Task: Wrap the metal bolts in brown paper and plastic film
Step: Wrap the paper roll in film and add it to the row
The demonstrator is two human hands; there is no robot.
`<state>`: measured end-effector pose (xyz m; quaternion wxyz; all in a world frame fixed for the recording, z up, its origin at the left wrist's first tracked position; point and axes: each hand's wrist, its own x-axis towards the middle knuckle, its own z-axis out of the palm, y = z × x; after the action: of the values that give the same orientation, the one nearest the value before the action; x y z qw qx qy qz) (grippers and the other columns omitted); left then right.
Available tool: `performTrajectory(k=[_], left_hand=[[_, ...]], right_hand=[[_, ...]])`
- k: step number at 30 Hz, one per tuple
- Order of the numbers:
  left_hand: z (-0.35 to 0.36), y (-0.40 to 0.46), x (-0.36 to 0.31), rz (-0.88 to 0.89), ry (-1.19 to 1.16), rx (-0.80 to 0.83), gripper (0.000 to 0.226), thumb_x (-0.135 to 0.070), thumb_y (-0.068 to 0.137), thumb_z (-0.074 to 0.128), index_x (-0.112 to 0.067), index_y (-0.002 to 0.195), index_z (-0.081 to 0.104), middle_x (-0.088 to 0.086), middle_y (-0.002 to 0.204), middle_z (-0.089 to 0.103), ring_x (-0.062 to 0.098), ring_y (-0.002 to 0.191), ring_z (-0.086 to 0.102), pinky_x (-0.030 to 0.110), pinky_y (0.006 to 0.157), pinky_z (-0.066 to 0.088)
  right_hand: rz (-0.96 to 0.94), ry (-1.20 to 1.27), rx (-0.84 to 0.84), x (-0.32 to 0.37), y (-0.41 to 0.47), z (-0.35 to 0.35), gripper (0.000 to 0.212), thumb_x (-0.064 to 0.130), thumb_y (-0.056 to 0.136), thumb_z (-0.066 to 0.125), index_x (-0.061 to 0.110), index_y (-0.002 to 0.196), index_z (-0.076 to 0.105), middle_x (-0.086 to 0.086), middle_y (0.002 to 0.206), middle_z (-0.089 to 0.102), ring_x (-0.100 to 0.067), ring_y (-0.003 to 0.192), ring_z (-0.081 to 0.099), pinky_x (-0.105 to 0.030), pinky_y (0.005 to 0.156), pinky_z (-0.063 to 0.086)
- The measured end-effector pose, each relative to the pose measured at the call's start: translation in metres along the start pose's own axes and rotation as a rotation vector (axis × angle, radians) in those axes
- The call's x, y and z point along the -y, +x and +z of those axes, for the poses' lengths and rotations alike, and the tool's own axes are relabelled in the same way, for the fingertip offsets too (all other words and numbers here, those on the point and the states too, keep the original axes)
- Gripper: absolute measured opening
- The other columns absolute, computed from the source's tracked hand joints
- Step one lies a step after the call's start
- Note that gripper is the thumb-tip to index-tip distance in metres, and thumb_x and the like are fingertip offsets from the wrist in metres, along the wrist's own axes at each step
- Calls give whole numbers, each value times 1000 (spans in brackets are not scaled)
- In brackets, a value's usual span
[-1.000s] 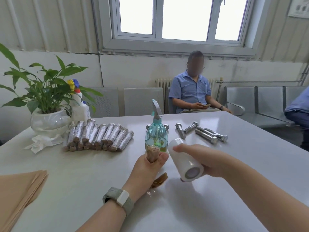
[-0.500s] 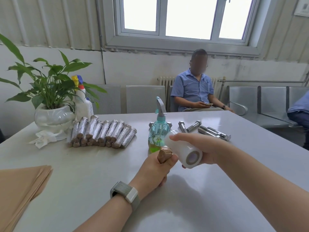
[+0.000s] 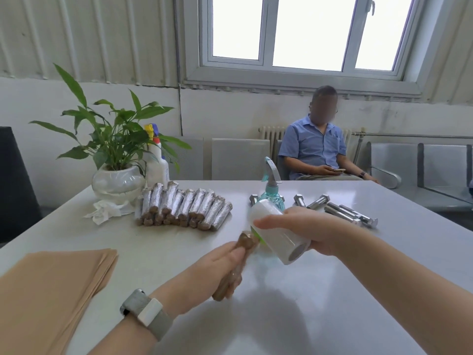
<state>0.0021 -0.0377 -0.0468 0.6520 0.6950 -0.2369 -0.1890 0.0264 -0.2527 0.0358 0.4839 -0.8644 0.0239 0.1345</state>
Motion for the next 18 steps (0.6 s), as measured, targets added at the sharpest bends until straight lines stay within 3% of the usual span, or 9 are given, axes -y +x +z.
performTrajectory(k=[2, 5, 8, 11, 16, 18], left_hand=[[-3, 0, 4, 61, 38, 6, 35, -39, 95, 50, -12, 117, 58, 26, 87, 51, 27, 68, 49, 40, 63, 49], [0, 2, 4, 41, -17, 39, 31, -40, 91, 53, -19, 113, 55, 7, 78, 46, 25, 58, 52, 39, 57, 56], [0, 2, 5, 47, -3, 55, 30, -53, 90, 52, -29, 108, 51, -6, 67, 46, 18, 40, 47, 23, 38, 39], [1, 4, 6, 77, -35, -1, 30, -60, 87, 49, -34, 102, 53, -2, 65, 41, 12, 38, 31, 16, 36, 24], [0, 6, 7, 109, -23, -70, 20, -56, 89, 51, -38, 94, 56, -5, 56, 41, 17, 49, 29, 19, 41, 22], [0, 7, 7, 117, -37, -86, 15, -53, 89, 52, -39, 93, 57, -6, 56, 39, 16, 50, 29, 19, 41, 23]], right_hand=[[-19, -36, 26, 6, -2, -1, 50, 43, 68, 86, 14, 102, 63, -8, 88, 70, -18, 70, 72, -29, 57, 56], [-32, -100, 70, 14, -4, -7, 49, 37, 71, 85, 22, 110, 59, -8, 97, 69, -16, 75, 71, -31, 62, 59], [-52, -115, 91, 21, -4, -12, 41, 37, 73, 82, 29, 105, 58, -8, 103, 68, -19, 83, 72, -37, 75, 61], [-53, -161, 81, 30, -4, -9, 60, 46, 61, 87, 31, 110, 55, -6, 109, 65, -22, 97, 67, -37, 79, 60], [-97, -247, -16, 36, -4, 2, 82, 66, 41, 79, 26, 109, 58, -5, 105, 68, -21, 95, 67, -37, 85, 58], [-130, -232, -46, 35, -5, 5, 80, 68, 44, 77, 24, 108, 60, -6, 104, 69, -22, 94, 68, -39, 88, 56]])
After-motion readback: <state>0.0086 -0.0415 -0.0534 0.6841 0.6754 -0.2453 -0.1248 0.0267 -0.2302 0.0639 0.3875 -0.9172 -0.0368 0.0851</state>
